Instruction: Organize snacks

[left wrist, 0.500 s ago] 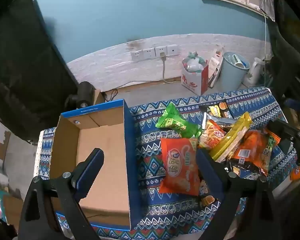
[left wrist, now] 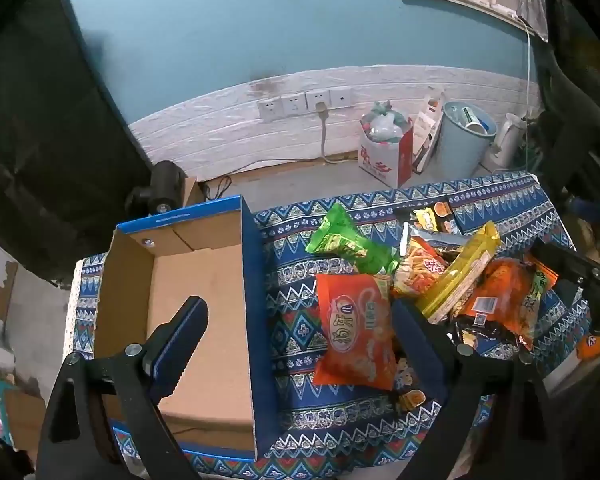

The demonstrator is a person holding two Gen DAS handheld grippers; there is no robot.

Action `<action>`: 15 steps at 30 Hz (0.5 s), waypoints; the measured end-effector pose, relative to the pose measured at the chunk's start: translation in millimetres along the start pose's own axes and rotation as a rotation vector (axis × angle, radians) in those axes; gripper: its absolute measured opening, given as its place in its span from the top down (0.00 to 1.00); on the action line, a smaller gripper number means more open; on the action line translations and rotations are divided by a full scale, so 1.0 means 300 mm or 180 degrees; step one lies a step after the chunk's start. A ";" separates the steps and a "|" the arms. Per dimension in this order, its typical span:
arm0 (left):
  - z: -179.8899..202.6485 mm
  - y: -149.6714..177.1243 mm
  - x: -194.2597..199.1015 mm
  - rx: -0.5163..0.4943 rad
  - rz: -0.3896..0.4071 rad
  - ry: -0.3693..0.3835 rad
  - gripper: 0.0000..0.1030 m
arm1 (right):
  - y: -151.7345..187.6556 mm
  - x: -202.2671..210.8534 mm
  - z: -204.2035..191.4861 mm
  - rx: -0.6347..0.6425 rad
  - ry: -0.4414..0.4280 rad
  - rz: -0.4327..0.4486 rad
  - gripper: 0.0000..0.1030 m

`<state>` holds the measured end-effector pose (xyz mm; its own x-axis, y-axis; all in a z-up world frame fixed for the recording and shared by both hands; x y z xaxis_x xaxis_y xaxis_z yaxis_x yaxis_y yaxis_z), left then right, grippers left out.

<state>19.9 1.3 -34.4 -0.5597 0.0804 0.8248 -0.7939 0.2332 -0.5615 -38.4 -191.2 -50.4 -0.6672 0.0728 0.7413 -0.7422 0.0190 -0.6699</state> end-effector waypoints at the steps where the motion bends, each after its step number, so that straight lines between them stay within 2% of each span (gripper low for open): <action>1: 0.007 0.001 -0.002 -0.0003 0.0005 -0.0015 0.08 | 0.001 0.001 0.009 0.0001 -0.0018 -0.0007 0.03; 15: 0.017 -0.004 -0.014 -0.0028 -0.0018 -0.0031 0.08 | 0.007 0.002 0.027 -0.0028 -0.0019 -0.0047 0.03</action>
<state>21.9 -4.1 -37.4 -0.5575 0.0696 0.8272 -0.7950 0.2423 -0.5562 -40.9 -199.1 -51.0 -0.6566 0.0666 0.7513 -0.7514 0.0289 -0.6592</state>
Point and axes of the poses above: each gripper's, at about its wrist camera, not at the fingertips, and x roughly against the way its jaws point, z to its right, y to its underside, the point moved 4 cm from there along -x, roughly the way its jaws point, and after that the axes turned 4 degrees about y, right-handed, at the moved point
